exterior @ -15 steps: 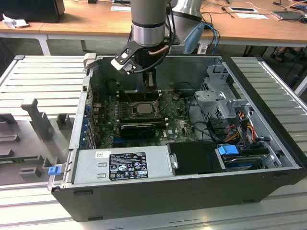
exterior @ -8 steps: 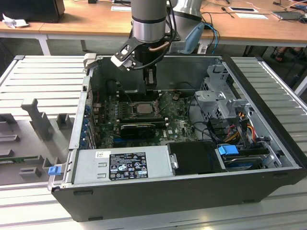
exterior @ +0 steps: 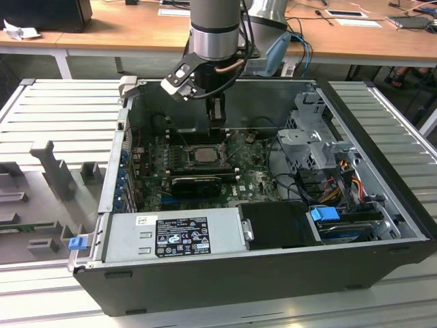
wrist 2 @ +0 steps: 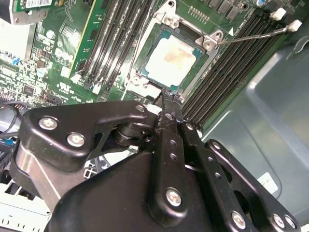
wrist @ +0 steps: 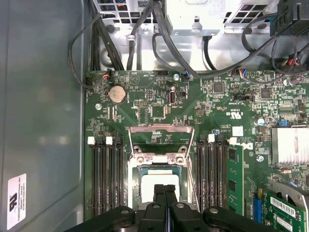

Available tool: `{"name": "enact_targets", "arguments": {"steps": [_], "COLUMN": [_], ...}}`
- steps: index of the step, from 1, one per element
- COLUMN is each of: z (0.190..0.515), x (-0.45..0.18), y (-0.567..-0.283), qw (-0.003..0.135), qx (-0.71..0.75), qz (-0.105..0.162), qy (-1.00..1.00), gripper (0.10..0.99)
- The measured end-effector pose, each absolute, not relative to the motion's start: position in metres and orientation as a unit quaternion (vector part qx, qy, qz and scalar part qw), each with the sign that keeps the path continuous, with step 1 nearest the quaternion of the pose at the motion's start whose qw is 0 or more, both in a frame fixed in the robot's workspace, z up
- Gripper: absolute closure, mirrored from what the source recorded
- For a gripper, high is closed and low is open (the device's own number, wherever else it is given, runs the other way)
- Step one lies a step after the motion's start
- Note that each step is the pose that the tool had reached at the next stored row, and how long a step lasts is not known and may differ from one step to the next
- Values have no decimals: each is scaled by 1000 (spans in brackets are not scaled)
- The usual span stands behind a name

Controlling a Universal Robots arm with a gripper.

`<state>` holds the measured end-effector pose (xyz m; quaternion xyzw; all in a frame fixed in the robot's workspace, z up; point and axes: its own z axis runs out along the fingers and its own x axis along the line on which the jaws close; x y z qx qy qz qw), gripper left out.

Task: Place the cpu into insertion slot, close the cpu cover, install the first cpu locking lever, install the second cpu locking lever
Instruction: 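Close the cpu cover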

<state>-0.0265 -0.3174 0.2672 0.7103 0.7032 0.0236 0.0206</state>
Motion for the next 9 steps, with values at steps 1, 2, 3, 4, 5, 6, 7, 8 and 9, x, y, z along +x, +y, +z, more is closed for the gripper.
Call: {"name": "enact_targets", "arguments": {"steps": [1,2,3,4,5,6,7,8,9], "z": [267,267,267,267,267,267,267,267,267], "x": [-25,-24,-23,-21,-19,-16,-15,-13,-12], "y": [-317,-317,-317,-317,-317,-317,-317,-317,-317], "qw": [21,21,21,20,20,20,20,20,20], "qx": [710,710,710,710,710,710,710,710,710], "qz": [24,24,24,23,23,23,23,23,23], "qy": [703,703,703,703,703,703,703,703,703], "gripper": [980,980,980,980,980,980,980,980,980]}}
